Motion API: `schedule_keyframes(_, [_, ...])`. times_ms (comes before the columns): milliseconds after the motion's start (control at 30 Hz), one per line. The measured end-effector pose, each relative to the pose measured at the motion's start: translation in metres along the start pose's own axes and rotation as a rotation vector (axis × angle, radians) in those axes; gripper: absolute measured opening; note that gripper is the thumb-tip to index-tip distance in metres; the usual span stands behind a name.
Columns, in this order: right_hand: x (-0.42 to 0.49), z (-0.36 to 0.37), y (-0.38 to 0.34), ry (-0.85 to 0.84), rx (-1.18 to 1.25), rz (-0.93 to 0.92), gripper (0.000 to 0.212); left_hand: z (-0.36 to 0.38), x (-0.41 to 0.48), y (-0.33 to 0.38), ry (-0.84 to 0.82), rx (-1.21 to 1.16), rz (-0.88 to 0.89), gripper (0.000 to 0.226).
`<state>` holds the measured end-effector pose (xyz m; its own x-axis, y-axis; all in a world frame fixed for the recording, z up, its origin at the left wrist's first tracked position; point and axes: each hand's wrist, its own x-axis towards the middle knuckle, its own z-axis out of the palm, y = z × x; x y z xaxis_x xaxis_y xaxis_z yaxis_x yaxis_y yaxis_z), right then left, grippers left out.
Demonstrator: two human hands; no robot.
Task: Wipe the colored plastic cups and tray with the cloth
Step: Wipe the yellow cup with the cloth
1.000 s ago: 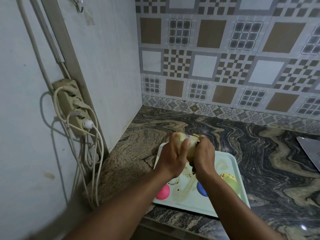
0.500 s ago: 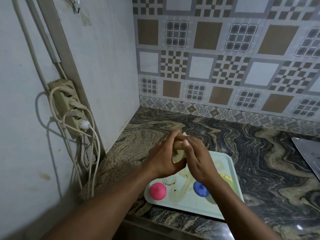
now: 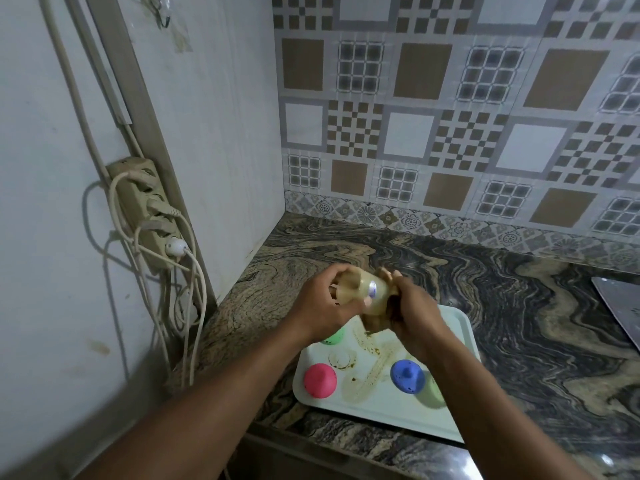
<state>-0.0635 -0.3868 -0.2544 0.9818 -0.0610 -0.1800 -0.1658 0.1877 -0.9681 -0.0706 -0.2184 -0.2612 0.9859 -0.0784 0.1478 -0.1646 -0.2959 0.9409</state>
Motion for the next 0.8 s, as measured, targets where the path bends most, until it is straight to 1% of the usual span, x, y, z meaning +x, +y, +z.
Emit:
schedule_keyframes(33, [0.0,-0.001,-0.007,0.049,0.133,0.127,0.036,0.0,0.001,0.0,0.005,-0.077,-0.049,0.052])
schedule_keyframes(67, [-0.001,-0.001,-0.01,0.109,0.199,0.153,0.033,-0.001,0.002,0.001,0.0,-0.157,-0.099,0.052])
schedule_keyframes(100, [-0.004,0.0,-0.012,0.155,0.248,0.139,0.031,-0.001,0.004,0.003,-0.011,-0.244,-0.156,0.052])
schedule_keyframes(133, [-0.007,0.002,-0.01,0.177,0.286,0.085,0.032,-0.001,0.004,0.005,-0.022,-0.339,-0.217,0.051])
schedule_keyframes(167, [-0.011,0.006,-0.005,0.178,0.259,0.018,0.033,-0.001,0.004,0.008,-0.031,-0.446,-0.286,0.05])
schedule_keyframes(200, [-0.015,0.01,0.002,0.159,0.139,-0.107,0.036,-0.002,0.004,0.01,-0.045,-0.551,-0.35,0.045])
schedule_keyframes(267, [-0.024,0.015,0.021,0.068,-0.157,-0.418,0.042,0.0,0.004,0.013,-0.077,-0.692,-0.446,0.036])
schedule_keyframes(300, [-0.027,0.019,0.031,0.007,-0.268,-0.539,0.046,0.002,0.004,0.014,-0.079,-0.712,-0.476,0.039])
schedule_keyframes(367, [-0.03,0.023,0.043,-0.079,-0.496,-0.733,0.053,0.005,0.005,0.013,-0.005,-0.694,-0.533,0.047])
schedule_keyframes(400, [-0.029,0.023,0.05,-0.102,-0.599,-0.779,0.053,0.005,0.006,0.011,0.059,-0.692,-0.569,0.049])
schedule_keyframes(433, [-0.028,0.021,0.05,-0.104,-0.658,-0.778,0.05,0.003,0.005,0.009,0.119,-0.712,-0.602,0.05])
schedule_keyframes(467, [-0.027,0.018,0.048,-0.062,-0.667,-0.734,0.047,0.0,0.003,0.006,0.159,-0.734,-0.62,0.05])
schedule_keyframes(567, [-0.022,0.005,0.04,0.169,-0.529,-0.435,0.045,-0.015,0.0,0.004,0.174,-0.784,-0.617,0.051])
schedule_keyframes(600, [-0.019,0.004,0.037,0.221,-0.478,-0.384,0.04,-0.018,0.0,0.004,0.164,-0.785,-0.611,0.052])
schedule_keyframes(633, [-0.019,0.006,0.034,0.233,-0.434,-0.373,0.032,-0.02,0.0,0.007,0.152,-0.786,-0.606,0.052])
schedule_keyframes(667, [-0.021,0.012,0.031,0.219,-0.408,-0.401,0.026,-0.02,0.0,0.009,0.148,-0.785,-0.603,0.052])
schedule_keyframes(700, [-0.024,0.021,0.027,0.201,-0.42,-0.493,0.025,-0.019,0.002,0.011,0.142,-0.794,-0.601,0.05])
schedule_keyframes(800, [-0.033,0.042,0.026,0.098,-0.617,-0.897,0.028,-0.013,0.006,0.017,0.138,-0.811,-0.605,0.042])
